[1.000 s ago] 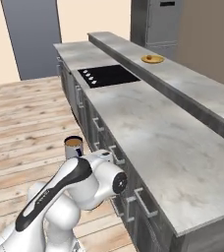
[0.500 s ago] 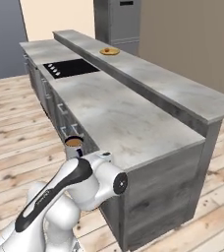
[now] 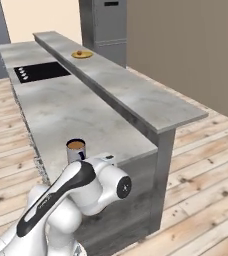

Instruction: Pick up the brewed coffee from the coffee machine and place it next to the breakfast plate on the dining counter.

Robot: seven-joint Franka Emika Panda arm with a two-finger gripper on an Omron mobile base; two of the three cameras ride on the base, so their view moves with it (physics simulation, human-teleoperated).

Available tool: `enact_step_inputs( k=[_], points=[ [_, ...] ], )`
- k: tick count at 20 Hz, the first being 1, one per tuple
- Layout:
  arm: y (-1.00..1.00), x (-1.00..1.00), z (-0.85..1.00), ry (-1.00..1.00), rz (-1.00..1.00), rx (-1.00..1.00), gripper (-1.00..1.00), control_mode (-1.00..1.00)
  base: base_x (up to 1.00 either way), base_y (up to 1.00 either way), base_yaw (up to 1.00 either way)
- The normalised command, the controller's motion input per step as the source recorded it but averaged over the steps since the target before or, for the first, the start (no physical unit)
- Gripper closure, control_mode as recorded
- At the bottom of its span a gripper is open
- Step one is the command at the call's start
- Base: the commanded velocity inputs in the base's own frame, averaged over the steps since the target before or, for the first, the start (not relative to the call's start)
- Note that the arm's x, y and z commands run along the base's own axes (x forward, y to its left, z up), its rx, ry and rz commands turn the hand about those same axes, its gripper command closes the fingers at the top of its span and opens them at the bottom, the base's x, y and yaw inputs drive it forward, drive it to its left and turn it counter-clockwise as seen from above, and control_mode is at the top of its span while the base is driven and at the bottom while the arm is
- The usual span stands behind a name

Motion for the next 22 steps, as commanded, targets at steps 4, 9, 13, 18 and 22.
enact_step_inputs(
  k=[4, 9, 13, 18, 22],
  points=[
    [0.00, 0.00, 0.00, 0.00, 0.00, 0.00, 1.00, 1.00, 0.68, -1.00, 0.00],
    [0.00, 0.00, 0.00, 0.00, 0.00, 0.00, 1.00, 1.00, 0.72, -1.00, 0.00],
    [0.00, 0.00, 0.00, 0.00, 0.00, 0.00, 1.00, 1.00, 0.62, -1.00, 0.00],
    [0.00, 0.00, 0.00, 0.00, 0.00, 0.00, 1.00, 1.00, -0.06, -1.00, 0.00],
    [0.00, 0.00, 0.00, 0.00, 0.00, 0.00, 1.00, 1.00, 0.04, -1.00, -0.02]
  ],
)
